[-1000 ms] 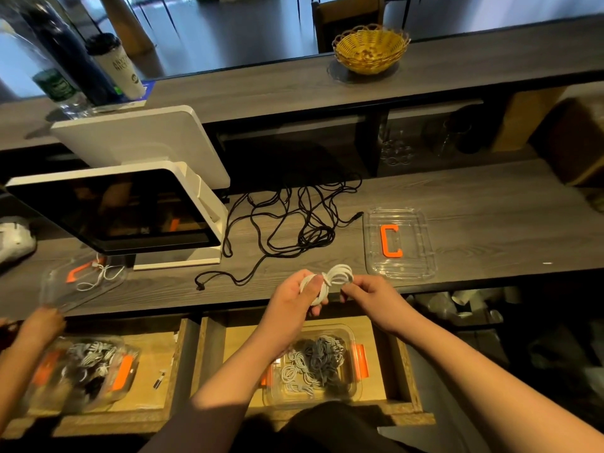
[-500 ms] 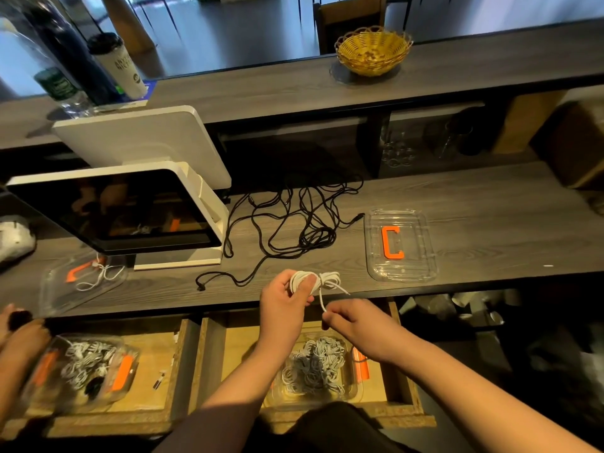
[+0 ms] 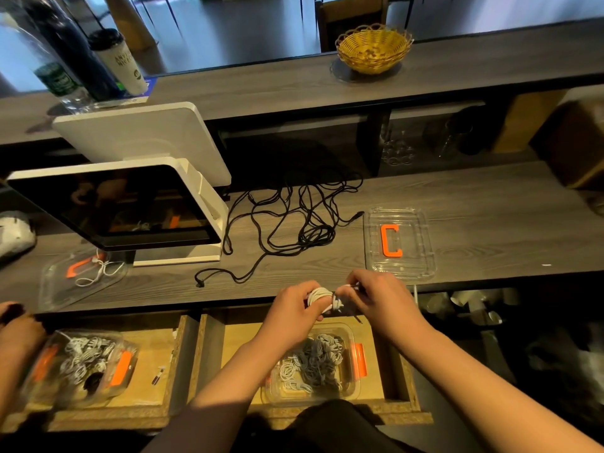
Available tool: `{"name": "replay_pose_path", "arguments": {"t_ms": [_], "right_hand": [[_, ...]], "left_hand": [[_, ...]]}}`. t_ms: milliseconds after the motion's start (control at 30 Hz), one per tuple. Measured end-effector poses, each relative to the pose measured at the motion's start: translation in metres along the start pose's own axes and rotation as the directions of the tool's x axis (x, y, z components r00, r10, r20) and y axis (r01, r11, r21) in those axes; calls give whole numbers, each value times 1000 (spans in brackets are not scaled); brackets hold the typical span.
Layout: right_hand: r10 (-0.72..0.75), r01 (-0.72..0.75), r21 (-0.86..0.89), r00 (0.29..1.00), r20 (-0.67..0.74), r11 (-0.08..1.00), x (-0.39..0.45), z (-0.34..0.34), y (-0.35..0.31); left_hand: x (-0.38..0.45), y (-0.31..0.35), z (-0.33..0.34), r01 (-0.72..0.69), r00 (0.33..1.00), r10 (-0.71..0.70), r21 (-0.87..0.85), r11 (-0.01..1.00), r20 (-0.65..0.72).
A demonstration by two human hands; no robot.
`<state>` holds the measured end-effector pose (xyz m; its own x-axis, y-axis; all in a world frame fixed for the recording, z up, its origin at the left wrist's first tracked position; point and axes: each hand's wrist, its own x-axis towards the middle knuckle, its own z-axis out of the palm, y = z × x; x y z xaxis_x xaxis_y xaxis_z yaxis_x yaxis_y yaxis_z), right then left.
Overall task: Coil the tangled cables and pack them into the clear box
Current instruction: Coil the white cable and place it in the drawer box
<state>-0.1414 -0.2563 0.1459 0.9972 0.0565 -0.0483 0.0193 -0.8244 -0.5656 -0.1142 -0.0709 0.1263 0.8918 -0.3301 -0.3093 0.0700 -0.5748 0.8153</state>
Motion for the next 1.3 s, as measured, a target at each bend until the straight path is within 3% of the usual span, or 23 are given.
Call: {"name": "replay_pose_path", "arguments": {"t_ms": [133,267,433,533,667,933,1067,1200,1300], "right_hand": [[27,-27,-43,1000,-10,999,4,-11,9],[41,-41,96,999,4,995,2,-11,18],[39,-38,222,999,-2,974,1,-6,21],[76,-82,258,997,32,963,-5,5,18],[92,-134,286,984,155,949,-14,19,4],[39,-148,276,930,366,950,-17,13,-15],[-38,-62,282,940,338,957,-22,9,-35],[-63,-9,197,933,354,980,-26,-3,-42],[-63,23,117,936,348,993,-27,-16,-44]], "left_hand": [[-5,2,-2,27,986,-11,-94,995,164],[-10,9,-10,78,960,22,-342,936,281],[-12,18,-7,197,960,-9,-654,730,279],[-16,20,0,208,975,-64,-775,597,212],[-18,20,14,55,973,-217,-824,564,-84],[-18,12,27,-98,857,-273,-658,747,-437],[-16,7,26,-103,810,-172,-425,899,-561],[-20,-1,29,-107,841,-29,-220,970,-540],[-25,-4,26,-132,907,82,-95,987,-413]]}}
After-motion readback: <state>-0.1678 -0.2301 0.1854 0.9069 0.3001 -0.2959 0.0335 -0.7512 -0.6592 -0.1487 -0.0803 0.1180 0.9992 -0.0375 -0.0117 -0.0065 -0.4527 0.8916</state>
